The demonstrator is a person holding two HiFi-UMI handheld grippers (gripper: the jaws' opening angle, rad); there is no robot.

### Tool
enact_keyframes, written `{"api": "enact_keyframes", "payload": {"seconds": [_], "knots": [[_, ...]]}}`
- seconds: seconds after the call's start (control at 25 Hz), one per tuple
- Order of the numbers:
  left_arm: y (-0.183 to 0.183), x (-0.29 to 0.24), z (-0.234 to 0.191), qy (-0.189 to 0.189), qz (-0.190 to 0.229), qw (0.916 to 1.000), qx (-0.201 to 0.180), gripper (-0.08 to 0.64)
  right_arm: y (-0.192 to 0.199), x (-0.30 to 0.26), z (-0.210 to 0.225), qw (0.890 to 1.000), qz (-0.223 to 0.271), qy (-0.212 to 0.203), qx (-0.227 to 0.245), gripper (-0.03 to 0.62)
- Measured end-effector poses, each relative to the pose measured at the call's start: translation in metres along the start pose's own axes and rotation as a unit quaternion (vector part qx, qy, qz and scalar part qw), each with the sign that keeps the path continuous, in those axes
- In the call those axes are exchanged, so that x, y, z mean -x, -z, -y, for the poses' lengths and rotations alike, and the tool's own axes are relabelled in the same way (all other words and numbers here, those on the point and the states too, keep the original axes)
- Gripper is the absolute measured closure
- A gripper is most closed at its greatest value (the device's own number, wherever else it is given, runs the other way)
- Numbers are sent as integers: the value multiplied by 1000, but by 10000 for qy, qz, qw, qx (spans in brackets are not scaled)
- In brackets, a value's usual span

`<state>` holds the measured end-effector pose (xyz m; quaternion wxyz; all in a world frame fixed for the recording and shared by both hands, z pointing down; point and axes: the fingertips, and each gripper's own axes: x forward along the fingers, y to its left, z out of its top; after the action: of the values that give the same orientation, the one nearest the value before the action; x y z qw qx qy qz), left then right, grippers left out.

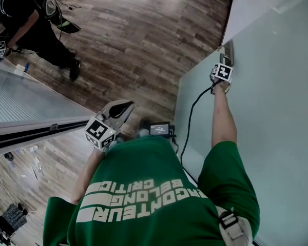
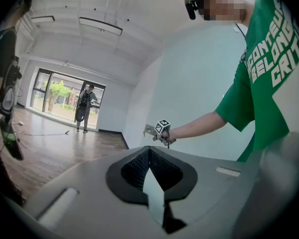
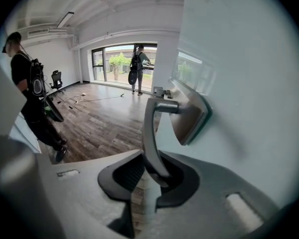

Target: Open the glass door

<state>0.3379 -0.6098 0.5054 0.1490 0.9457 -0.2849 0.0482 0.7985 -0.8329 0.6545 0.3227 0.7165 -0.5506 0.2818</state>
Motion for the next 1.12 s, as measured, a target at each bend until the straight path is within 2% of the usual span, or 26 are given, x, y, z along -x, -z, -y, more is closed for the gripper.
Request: {"api": "enact_keyframes", "payload": {"seconds": [0.12,0.24,0.32,0.4,0.52,0.56,0.64,0.76,0.84,1.0,1.12], "knots": [[-3,2,-5,-62,35,10000,-2,543,15,-2,15,9975,70,235,-662,487],[-6,7,-12,-136,64,9999,6,543,41,5,22,9920,109,384,-1194,479],[-7,12,-17,-173,79,9998,29,543,51,18,17,9927,267,393,-1111,480],[-8,18,-21,-209,107,9997,45,543,54,39,7,9935,641,288,-892,497],[-12,27,-29,-233,161,9996,60,545,42,85,-17,9896,1347,-116,-484,598],[-13,30,-31,-234,177,9996,61,544,34,102,-28,9863,1589,-311,-325,598],[-17,38,-36,-235,207,9995,57,544,18,142,-55,9756,2068,-737,34,598],[-27,54,-44,-263,265,9993,34,544,-5,210,-102,9519,2730,-1249,608,598],[-32,61,-51,-308,316,9990,23,543,-19,249,-130,9360,3061,-1569,747,598],[-33,70,-64,-411,389,9984,23,545,-34,304,-183,9084,3465,-2175,869,600],[-29,78,-70,-481,424,9979,17,543,-28,326,-231,8902,3585,-2584,1109,600]]}}
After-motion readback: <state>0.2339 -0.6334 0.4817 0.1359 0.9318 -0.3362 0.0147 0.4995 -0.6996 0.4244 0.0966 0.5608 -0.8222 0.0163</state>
